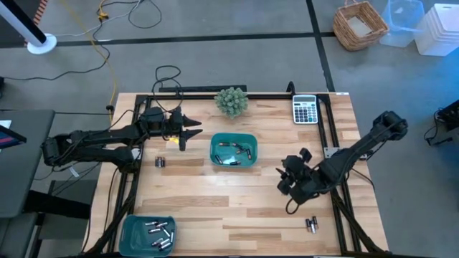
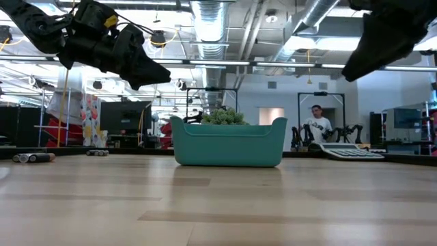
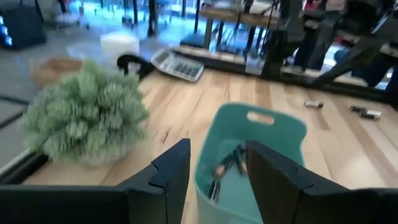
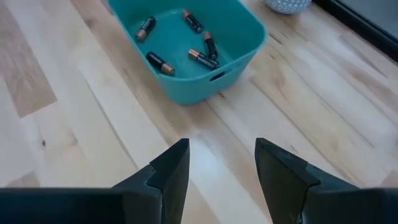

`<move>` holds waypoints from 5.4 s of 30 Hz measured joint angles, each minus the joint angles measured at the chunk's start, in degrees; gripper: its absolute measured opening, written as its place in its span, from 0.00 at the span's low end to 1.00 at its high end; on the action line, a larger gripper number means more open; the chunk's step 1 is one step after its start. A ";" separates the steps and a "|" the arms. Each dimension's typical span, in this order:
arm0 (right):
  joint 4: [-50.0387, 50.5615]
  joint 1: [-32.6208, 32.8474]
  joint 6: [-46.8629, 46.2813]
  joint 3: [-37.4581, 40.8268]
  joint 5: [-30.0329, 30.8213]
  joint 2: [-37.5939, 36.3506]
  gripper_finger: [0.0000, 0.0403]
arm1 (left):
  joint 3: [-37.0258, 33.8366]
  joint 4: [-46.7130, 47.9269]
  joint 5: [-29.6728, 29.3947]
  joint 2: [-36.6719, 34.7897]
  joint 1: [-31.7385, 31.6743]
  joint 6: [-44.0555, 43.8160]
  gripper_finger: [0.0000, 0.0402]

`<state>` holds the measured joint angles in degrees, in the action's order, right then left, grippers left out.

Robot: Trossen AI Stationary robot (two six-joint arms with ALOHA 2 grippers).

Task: Sort batteries
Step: Put the silver battery into the blue bin

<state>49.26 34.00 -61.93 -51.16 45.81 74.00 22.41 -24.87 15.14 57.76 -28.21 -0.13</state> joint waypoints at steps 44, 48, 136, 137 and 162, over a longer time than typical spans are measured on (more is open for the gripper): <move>22.91 24.74 -53.77 0.07 -15.05 8.96 0.48 | 5.40 15.53 -1.56 -0.31 2.42 5.52 0.37; 22.24 24.82 -54.28 0.07 -16.20 8.96 0.48 | 5.71 16.37 -2.51 -0.31 3.36 6.46 0.37; 2.46 25.40 -55.97 12.07 -21.49 17.50 0.08 | 5.78 22.75 3.58 -4.20 3.39 9.02 0.37; 2.35 25.40 -55.97 12.07 -21.43 17.50 0.08 | 5.78 22.56 3.58 -4.20 3.39 9.00 0.37; 3.89 24.22 -48.53 8.00 -16.36 15.46 0.07 | 5.69 14.16 3.63 -4.15 9.61 10.28 0.37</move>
<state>53.15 58.22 -110.47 -43.15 29.45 89.46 28.10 -10.70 18.76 53.60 -18.59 10.15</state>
